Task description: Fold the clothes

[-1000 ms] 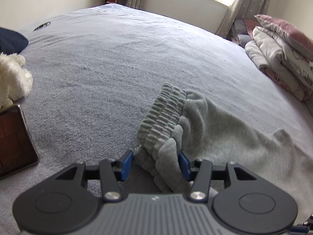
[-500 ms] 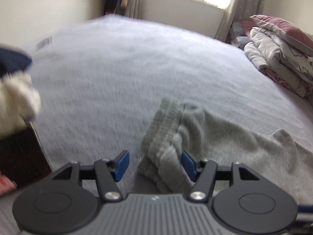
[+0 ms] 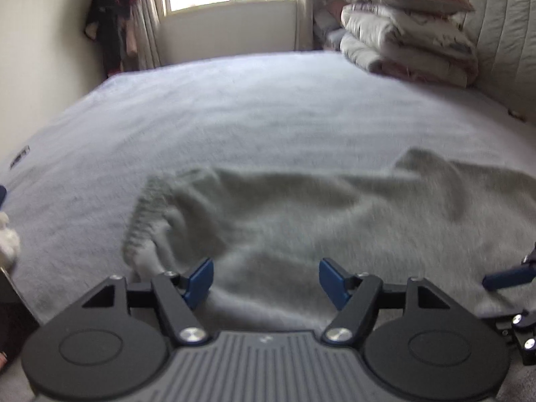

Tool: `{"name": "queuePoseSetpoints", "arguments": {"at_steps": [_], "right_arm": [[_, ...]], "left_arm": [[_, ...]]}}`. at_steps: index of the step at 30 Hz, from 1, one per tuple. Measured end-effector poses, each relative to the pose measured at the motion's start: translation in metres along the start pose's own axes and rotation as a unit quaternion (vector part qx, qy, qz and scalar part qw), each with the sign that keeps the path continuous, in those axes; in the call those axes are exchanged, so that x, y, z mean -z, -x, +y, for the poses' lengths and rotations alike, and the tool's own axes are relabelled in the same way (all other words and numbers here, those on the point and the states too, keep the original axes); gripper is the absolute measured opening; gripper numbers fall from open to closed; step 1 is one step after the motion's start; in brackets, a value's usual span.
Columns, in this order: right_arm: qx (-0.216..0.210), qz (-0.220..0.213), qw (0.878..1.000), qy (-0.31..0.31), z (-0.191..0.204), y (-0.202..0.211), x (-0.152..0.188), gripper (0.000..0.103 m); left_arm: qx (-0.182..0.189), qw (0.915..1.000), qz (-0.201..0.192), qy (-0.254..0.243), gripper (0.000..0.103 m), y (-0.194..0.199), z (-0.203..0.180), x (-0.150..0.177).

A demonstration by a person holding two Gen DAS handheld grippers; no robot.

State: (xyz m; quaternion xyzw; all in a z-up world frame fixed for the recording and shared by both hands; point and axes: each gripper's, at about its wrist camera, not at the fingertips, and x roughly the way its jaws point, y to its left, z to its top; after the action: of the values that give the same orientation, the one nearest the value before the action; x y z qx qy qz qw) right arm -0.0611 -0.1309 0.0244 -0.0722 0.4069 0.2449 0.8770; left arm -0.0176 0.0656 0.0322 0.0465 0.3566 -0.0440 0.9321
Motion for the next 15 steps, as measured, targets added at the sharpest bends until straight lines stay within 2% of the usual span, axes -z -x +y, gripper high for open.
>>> {"name": "queuePoseSetpoints", "arguments": {"at_steps": [2, 5, 13, 15], "right_arm": [[-0.003, 0.002, 1.000, 0.007, -0.003, 0.000, 0.001, 0.053], [-0.006, 0.011, 1.000, 0.011, -0.019, 0.004, -0.001, 0.053], [0.000, 0.046, 0.997, -0.068, -0.113, 0.043, 0.026, 0.054], [0.036, 0.068, 0.994, -0.079, -0.135, 0.056, 0.037, 0.054]], "left_arm": [[0.004, 0.9997, 0.013, 0.022, 0.073, -0.009, 0.007, 0.004], [0.007, 0.9990, 0.012, 0.041, 0.073, -0.009, 0.016, 0.004], [0.005, 0.9990, 0.015, 0.042, 0.072, -0.008, 0.022, 0.007], [0.002, 0.9992, 0.016, 0.038, 0.072, -0.007, 0.020, 0.007]]}}
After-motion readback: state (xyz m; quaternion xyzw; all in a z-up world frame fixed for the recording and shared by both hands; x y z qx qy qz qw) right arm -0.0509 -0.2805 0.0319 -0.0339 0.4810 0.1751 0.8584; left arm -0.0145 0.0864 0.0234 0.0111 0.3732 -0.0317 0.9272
